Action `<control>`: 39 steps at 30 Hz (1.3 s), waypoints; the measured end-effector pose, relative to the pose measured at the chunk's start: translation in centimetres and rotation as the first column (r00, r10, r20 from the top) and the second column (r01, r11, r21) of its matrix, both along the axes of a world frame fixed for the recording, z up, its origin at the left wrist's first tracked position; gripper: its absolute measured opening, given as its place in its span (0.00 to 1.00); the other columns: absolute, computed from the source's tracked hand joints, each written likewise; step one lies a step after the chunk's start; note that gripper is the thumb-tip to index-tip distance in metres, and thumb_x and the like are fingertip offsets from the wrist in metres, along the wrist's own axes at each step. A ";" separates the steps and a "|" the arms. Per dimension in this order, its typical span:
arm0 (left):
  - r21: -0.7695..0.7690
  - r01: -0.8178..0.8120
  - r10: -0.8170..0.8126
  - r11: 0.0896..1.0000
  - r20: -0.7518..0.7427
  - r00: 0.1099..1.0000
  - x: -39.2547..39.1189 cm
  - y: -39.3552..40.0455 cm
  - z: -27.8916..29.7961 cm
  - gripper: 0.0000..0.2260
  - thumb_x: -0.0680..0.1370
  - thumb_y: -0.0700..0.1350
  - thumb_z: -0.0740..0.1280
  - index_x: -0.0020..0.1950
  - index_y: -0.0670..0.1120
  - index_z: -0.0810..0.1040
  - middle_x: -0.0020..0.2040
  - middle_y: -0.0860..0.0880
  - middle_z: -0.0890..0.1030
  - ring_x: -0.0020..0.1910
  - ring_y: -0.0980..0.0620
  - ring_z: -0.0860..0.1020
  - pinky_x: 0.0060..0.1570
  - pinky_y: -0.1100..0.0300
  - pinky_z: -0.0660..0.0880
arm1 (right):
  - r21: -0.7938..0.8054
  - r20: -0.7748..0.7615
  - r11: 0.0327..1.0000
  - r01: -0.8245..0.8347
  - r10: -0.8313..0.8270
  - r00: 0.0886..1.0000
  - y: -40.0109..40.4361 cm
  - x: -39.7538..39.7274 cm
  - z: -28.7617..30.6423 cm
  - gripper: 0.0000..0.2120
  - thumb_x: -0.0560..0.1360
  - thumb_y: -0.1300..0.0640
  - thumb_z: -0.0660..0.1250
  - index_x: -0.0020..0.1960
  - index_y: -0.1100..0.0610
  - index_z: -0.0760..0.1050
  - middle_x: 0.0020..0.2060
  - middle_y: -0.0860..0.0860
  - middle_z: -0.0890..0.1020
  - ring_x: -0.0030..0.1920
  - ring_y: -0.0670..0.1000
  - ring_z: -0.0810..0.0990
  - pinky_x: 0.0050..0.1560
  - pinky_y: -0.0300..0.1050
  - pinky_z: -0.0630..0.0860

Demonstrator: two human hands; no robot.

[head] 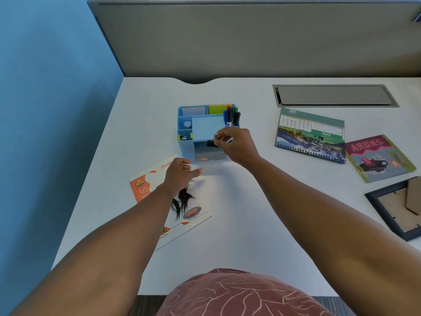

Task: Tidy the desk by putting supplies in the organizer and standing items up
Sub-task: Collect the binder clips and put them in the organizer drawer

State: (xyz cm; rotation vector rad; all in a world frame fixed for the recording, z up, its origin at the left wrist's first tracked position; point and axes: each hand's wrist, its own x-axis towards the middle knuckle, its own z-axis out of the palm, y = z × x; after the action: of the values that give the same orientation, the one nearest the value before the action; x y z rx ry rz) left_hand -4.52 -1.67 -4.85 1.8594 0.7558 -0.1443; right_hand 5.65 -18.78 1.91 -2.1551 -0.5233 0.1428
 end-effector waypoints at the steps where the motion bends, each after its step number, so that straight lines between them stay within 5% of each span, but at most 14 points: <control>1: 0.011 -0.021 0.020 1.000 0.014 1.000 0.1 -0.1 0.1 0.27 0.70 0.52 0.78 0.63 0.45 0.72 0.53 0.48 0.77 0.53 0.48 0.77 0.40 0.61 0.74 | -0.027 0.013 0.999 -0.017 0.017 1.000 0.1 0.1 -0.1 0.05 0.73 0.63 0.73 0.49 0.61 0.84 0.46 0.54 0.85 0.42 0.49 0.81 0.49 0.46 0.80; 7: 0.017 -0.027 0.026 0.999 0.066 0.997 0.6 0.0 0.1 0.26 0.70 0.54 0.78 0.63 0.47 0.73 0.54 0.50 0.78 0.53 0.51 0.77 0.41 0.63 0.73 | -0.161 0.082 0.984 -0.073 0.088 0.993 1.0 0.4 -1.0 0.06 0.73 0.65 0.68 0.46 0.62 0.84 0.43 0.57 0.84 0.44 0.56 0.81 0.47 0.54 0.80; 18: -0.044 0.000 0.004 0.999 0.099 0.995 1.0 0.4 -0.4 0.19 0.71 0.53 0.78 0.57 0.50 0.76 0.49 0.51 0.81 0.51 0.50 0.81 0.42 0.55 0.78 | -0.195 -0.065 0.980 -0.047 0.034 0.997 1.5 0.6 -1.9 0.09 0.75 0.60 0.68 0.54 0.57 0.81 0.45 0.52 0.84 0.45 0.51 0.81 0.47 0.45 0.81; 24: -0.088 -0.014 0.023 0.996 0.106 0.994 1.1 0.2 -0.1 0.17 0.71 0.51 0.78 0.56 0.49 0.76 0.46 0.51 0.82 0.45 0.52 0.82 0.36 0.58 0.78 | -0.216 0.015 0.975 -0.056 0.060 0.998 1.7 0.8 -1.8 0.06 0.73 0.61 0.66 0.44 0.58 0.82 0.40 0.53 0.83 0.42 0.52 0.79 0.44 0.50 0.80; 33: -0.105 -0.020 0.031 0.994 0.109 0.994 1.3 0.3 -0.4 0.17 0.71 0.49 0.78 0.56 0.48 0.77 0.47 0.49 0.83 0.48 0.48 0.83 0.39 0.54 0.79 | -0.145 -0.019 0.981 -0.126 0.125 0.992 2.0 0.2 -1.9 0.16 0.71 0.59 0.70 0.59 0.56 0.79 0.47 0.51 0.80 0.45 0.49 0.78 0.47 0.43 0.79; 39: -0.109 -0.015 0.027 0.994 0.110 0.994 1.1 0.4 -0.5 0.17 0.72 0.50 0.77 0.55 0.49 0.76 0.48 0.49 0.83 0.48 0.48 0.83 0.41 0.53 0.80 | -0.231 0.095 0.961 -0.150 0.176 0.980 2.3 0.6 -2.0 0.08 0.77 0.57 0.67 0.53 0.57 0.83 0.45 0.53 0.79 0.46 0.50 0.77 0.44 0.41 0.73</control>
State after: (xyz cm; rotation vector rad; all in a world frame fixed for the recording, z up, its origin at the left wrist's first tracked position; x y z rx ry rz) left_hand -3.40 -1.31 -5.30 1.7417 0.6773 -0.0661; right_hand 6.27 -16.51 -0.04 -2.3467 -0.7851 0.1763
